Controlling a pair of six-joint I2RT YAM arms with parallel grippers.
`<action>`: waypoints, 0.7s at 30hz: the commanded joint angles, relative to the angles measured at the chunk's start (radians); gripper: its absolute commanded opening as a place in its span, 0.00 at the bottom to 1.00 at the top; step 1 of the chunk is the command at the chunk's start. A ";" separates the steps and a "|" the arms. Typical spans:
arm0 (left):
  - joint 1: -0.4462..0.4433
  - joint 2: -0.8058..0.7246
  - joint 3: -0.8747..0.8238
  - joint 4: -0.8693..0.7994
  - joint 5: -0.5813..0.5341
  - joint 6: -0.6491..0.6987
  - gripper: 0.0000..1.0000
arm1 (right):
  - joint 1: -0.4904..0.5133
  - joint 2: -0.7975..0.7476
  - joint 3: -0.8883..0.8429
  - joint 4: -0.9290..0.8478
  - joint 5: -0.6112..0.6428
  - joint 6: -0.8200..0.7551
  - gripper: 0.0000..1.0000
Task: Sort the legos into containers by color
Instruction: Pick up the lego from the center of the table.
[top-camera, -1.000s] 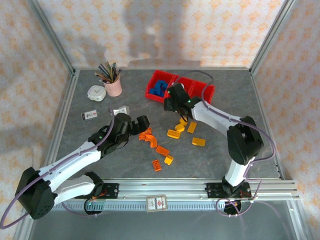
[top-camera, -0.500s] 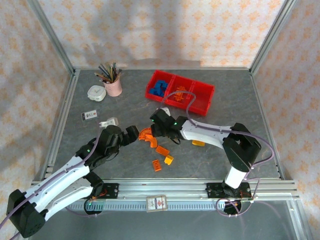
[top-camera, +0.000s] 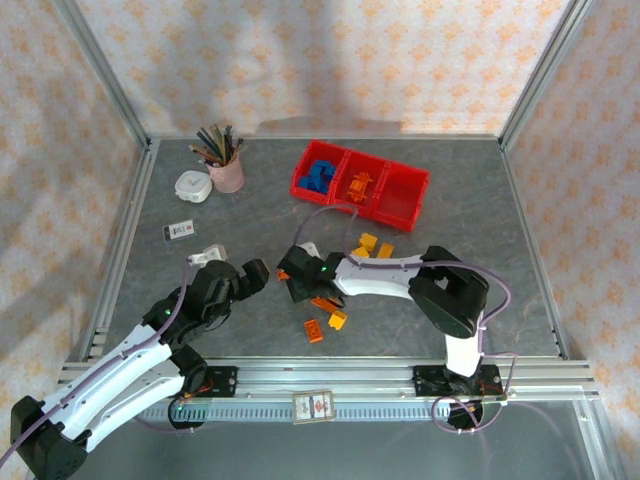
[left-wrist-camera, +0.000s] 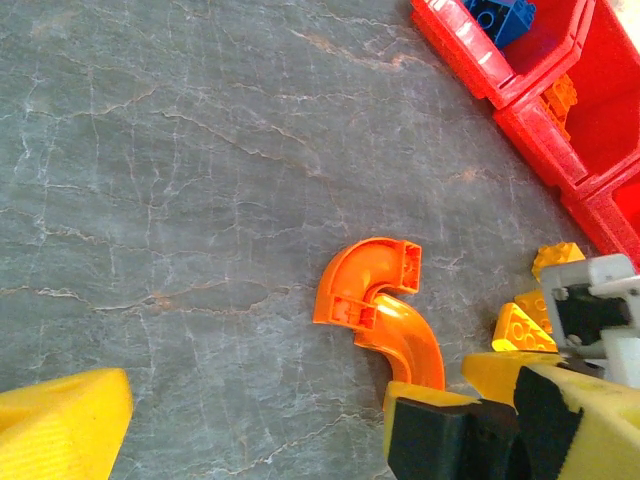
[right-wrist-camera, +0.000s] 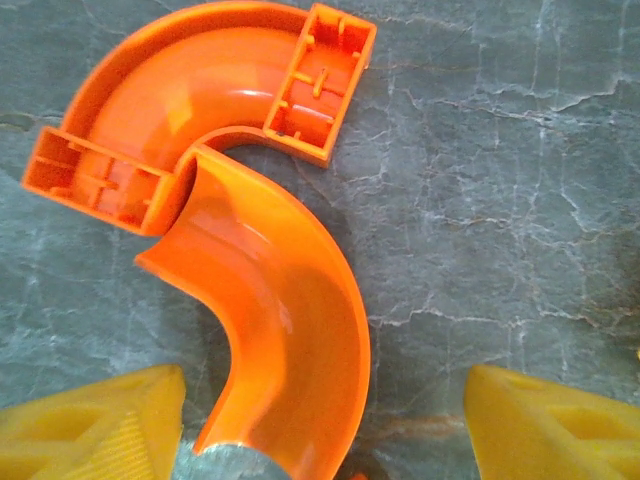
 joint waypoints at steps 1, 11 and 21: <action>0.008 -0.011 -0.015 -0.026 -0.031 -0.011 0.99 | 0.003 0.024 0.043 -0.018 0.034 0.001 0.70; 0.008 -0.009 -0.021 -0.018 -0.027 -0.011 0.99 | 0.004 0.066 0.047 -0.026 0.075 0.023 0.57; 0.008 0.021 0.002 0.005 -0.017 0.002 0.99 | -0.002 0.012 0.032 -0.017 0.073 0.036 0.36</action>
